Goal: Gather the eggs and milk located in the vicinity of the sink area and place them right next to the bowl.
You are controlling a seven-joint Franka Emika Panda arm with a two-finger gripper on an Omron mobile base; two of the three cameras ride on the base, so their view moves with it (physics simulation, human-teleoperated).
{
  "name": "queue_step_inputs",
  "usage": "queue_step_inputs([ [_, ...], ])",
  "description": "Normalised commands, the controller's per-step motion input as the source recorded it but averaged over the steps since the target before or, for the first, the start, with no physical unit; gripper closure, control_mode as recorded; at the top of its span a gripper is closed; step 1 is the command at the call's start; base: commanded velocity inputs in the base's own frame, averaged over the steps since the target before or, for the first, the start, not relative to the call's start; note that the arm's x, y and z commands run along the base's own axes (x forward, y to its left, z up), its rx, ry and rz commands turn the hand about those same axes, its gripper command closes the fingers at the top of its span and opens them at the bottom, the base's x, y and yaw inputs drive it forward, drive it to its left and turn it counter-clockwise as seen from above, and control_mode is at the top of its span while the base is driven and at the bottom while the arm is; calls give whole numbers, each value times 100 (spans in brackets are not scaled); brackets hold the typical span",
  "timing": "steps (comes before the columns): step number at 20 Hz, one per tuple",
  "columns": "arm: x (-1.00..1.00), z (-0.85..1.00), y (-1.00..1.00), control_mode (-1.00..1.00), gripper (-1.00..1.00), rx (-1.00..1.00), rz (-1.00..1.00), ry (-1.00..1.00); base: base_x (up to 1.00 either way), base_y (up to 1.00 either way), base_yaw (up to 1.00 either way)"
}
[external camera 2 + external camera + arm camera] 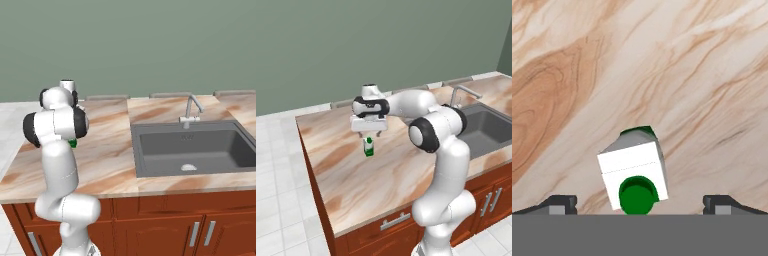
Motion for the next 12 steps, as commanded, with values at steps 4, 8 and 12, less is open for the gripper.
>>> queue_step_inputs([
  [4,19,-15,11,-100,-100,0,0,0,0,0,0],
  [8,0,-1,2,-100,-100,0,0,0,0,0,0],
  [12,-1,0,0,-100,-100,0,-1,0,0,0,0],
])
